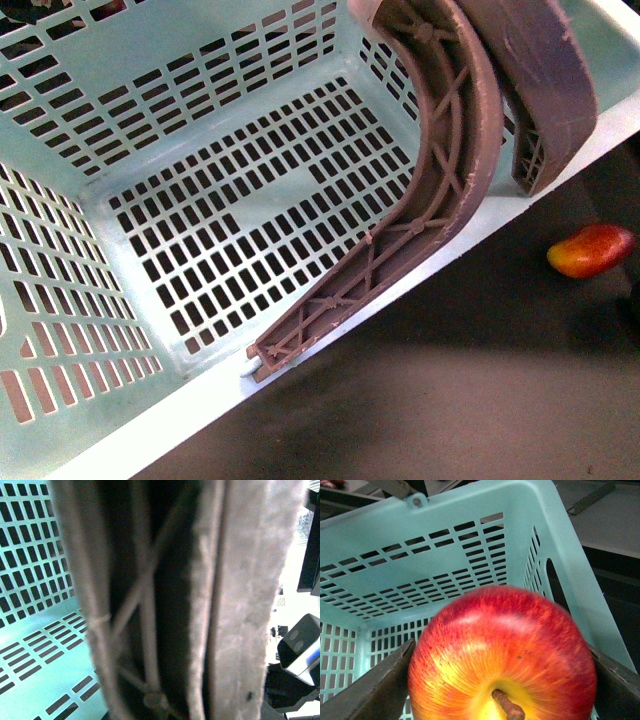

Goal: Pick apple with right arm and hold basket with left

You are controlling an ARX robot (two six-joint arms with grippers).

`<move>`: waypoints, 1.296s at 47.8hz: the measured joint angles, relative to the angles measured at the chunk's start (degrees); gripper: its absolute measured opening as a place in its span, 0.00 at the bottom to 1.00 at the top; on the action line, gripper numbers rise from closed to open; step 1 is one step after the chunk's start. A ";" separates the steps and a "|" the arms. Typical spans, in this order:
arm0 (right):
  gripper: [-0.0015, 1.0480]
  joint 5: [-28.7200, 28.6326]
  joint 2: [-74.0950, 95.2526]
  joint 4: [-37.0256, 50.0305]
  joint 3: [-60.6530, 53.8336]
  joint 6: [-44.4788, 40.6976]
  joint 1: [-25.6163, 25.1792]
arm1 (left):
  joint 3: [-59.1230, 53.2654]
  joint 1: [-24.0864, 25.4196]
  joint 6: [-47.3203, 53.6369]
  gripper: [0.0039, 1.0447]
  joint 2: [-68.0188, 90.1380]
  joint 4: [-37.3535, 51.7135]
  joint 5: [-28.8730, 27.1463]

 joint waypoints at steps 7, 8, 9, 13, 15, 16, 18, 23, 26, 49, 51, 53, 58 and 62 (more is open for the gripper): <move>0.92 0.70 -1.66 0.37 -0.04 1.70 -1.25 | 0.00 0.00 0.00 0.15 0.00 0.00 0.04; 0.92 0.68 -2.14 0.35 -0.07 2.03 -1.57 | 0.00 0.00 -0.02 0.15 0.00 0.00 0.28; 0.92 0.44 -2.89 0.26 -0.15 2.67 -2.21 | -0.04 -0.04 0.11 0.15 0.09 -0.02 0.20; 0.92 1.09 -5.22 -0.15 -0.59 3.74 -3.80 | -0.04 -0.04 -0.11 0.15 0.11 0.00 0.00; 0.92 1.51 -6.34 -0.44 -0.87 4.35 -4.59 | 0.00 0.02 -0.09 0.15 0.11 0.00 -0.37; 0.92 1.73 -6.73 -0.55 -0.96 4.48 -4.90 | 0.00 0.04 -0.11 0.15 0.11 0.00 -0.42; 0.92 2.78 -8.46 -0.92 -1.46 5.25 -6.16 | 0.00 0.09 0.17 0.15 0.11 0.00 -0.74; 0.92 5.38 -13.88 -3.50 -3.10 6.43 -10.86 | 0.00 0.09 0.24 0.15 0.11 0.00 -0.52; 0.92 6.88 -17.00 -5.81 -4.48 6.23 -14.25 | 0.00 0.09 0.20 0.15 0.11 0.00 -0.28; 0.34 6.97 -28.76 10.56 -24.00 -1.07 -20.94 | 0.00 0.11 0.13 0.15 0.11 0.00 -0.44; 0.28 6.78 -29.62 10.73 -25.05 -1.16 -21.16 | 0.00 0.11 0.15 0.15 0.11 0.00 -0.50; 0.23 6.64 -30.47 10.82 -26.01 -1.18 -21.44 | 0.00 0.11 0.17 0.15 0.11 0.00 -0.48; 0.05 2.60 -33.68 10.82 -29.18 -1.36 -24.76 | 0.00 0.07 0.13 0.15 0.11 0.00 0.07; 0.02 2.47 -36.20 10.62 -31.26 -1.49 -25.99 | 0.00 0.04 0.07 0.15 0.11 0.00 0.22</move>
